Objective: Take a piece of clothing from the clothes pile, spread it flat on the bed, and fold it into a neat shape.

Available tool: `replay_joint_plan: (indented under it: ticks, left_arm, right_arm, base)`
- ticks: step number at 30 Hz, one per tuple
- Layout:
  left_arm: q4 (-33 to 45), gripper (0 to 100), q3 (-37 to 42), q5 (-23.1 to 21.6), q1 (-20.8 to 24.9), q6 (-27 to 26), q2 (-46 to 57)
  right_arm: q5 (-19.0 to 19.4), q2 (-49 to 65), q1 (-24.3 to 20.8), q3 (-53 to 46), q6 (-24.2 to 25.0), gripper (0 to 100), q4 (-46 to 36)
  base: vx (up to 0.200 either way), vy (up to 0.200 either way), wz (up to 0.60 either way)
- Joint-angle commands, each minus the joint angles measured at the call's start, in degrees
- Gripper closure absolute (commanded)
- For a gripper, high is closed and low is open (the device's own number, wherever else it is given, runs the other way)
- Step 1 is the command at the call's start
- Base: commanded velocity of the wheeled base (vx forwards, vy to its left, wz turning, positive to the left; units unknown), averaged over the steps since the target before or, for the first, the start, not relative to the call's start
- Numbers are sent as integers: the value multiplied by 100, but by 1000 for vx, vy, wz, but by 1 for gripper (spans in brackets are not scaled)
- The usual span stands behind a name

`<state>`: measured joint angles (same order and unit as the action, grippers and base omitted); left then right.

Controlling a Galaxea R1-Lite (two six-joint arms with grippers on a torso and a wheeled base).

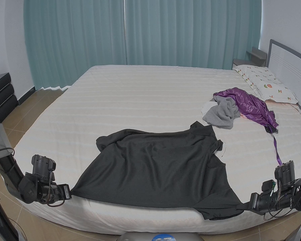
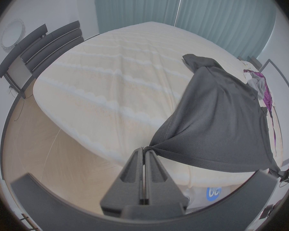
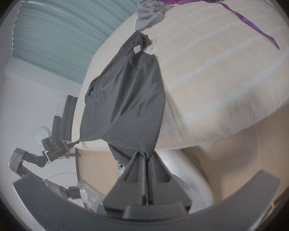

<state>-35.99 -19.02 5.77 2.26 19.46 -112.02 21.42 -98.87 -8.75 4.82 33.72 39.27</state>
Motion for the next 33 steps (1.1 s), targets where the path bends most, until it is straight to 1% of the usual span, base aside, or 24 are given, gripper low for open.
replay_joint_plan:
  ticks: [1, 4, 5, 10, 15, 16, 17, 20, 22, 26, 28, 30, 33]
  left_arm:
    - [-14, 100, 293, 3, 56, -12, 110]
    - [-75, 100, 399, -23, 117, -12, 75]
    - [-102, 100, 443, -67, 161, -3, 57]
    - [-128, 100, 504, -234, 258, 49, 31]
    - [-128, 100, 495, -278, 302, 93, 5]
    - [-128, 100, 487, -278, 311, 129, 5]
    - [-137, 0, 487, -287, 319, 181, 13]
    - [-198, 0, 460, -313, 328, 225, 13]
    - [-339, 0, 478, -401, 328, 296, 40]
    - [-541, 0, 460, -454, 293, 515, 101]
    - [-646, 0, 452, -462, 275, 612, 119]
    - [-726, 0, 434, -515, 267, 709, 137]
    - [-778, 0, 425, -761, 267, 902, 145]
  right_arm:
    - [3, 25, 23, -191, -138, 100, -121]
    - [3, -45, 75, -235, -287, 100, -165]
    - [11, -63, 155, -235, -357, 100, -191]
    - [20, -344, 172, -209, -392, 100, -165]
    - [55, -687, 172, -191, -533, 100, -130]
    - [64, -731, 172, -174, -559, 0, -130]
    - [73, -775, 172, -165, -559, 0, -121]
    - [170, -739, 199, -112, -559, 0, -15]
    - [293, -669, 348, -68, -542, 0, 213]
    - [293, -748, 717, 116, -507, 0, 758]
    - [301, -810, 902, 257, -507, 0, 872]
    - [301, -950, 954, 389, -542, 0, 899]
    - [328, -1311, 910, 520, -551, 0, 899]
  base:
    - [0, 0, 0]
    - [0, 0, 0]
    - [0, 0, 0]
    - [0, 0, 0]
    - [0, 0, 0]
    - [0, 0, 0]
    - [0, 0, 0]
    - [0, 0, 0]
    - [0, 0, 0]
    - [0, 0, 0]
    - [0, 0, 0]
    - [0, 0, 0]
    - [0, 0, 0]
